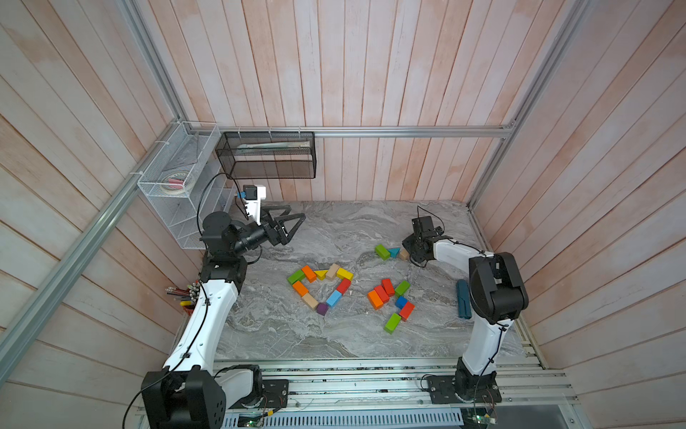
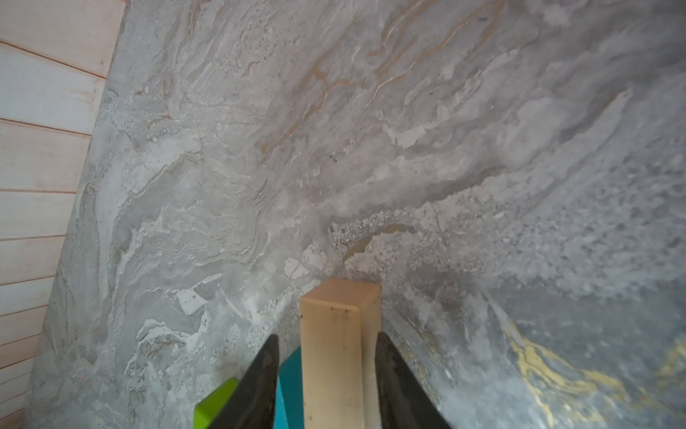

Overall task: Assemble a heart with building blocks
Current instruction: Assemble the building block at the center of the board.

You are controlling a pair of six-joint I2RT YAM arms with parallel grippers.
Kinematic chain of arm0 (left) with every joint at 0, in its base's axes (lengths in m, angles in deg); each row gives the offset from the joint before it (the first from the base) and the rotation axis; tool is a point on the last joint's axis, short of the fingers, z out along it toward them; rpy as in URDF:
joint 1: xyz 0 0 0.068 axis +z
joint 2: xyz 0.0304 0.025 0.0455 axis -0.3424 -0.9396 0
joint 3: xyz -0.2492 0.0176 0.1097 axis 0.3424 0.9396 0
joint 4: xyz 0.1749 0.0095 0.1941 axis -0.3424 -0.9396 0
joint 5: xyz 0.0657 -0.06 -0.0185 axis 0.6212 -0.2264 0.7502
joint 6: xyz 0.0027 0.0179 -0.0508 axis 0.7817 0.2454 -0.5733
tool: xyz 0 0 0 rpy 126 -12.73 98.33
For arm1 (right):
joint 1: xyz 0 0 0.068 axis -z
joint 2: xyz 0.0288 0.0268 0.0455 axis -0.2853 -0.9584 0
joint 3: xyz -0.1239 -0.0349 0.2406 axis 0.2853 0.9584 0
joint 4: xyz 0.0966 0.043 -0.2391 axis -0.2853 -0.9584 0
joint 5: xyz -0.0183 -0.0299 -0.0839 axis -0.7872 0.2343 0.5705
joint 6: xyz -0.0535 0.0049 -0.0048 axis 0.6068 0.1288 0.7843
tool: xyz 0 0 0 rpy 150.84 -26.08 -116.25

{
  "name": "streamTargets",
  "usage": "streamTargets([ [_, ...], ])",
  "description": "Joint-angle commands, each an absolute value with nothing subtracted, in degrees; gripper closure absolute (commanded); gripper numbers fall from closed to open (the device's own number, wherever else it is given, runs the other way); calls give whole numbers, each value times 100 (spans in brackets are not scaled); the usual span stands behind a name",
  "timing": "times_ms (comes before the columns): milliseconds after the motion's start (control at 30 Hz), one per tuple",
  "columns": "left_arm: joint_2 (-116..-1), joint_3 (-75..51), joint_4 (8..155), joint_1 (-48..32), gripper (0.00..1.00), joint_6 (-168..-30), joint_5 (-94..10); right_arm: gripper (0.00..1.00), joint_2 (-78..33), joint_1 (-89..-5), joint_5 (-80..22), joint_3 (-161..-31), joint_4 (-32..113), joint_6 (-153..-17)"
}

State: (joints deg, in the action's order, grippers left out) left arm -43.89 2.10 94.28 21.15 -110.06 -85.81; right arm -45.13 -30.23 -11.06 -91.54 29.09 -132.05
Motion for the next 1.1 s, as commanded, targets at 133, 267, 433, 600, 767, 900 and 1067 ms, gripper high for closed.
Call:
streamTargets([
  [133,-4303,294,9607,2152,0,-11055,-8707,55,-4541,-3065,-953,-9262,2920,-12973],
  [267,-4305,290,9596,2161,0,-11060,-8708,52,-4380,-3066,-1074,-9221,3071,-12164],
  [433,-4310,305,9640,2170,0,-11082,-8722,59,-4061,-3055,-1163,-9064,3149,-10637],
  [600,-4330,314,9657,2169,0,-11104,-8725,65,-3869,-3001,-1355,-8854,2872,-9697],
  [767,-4330,312,9657,2166,0,-11103,-8724,70,-3699,-2804,-1678,-8533,2817,-9452],
  [900,-4343,318,9668,2169,0,-11108,-8725,67,-3767,-2709,-1989,-8546,2588,-9161],
  [1067,-4373,332,9700,2169,0,-11134,-8737,62,-3734,-2638,-2611,-8374,2940,-8866],
])
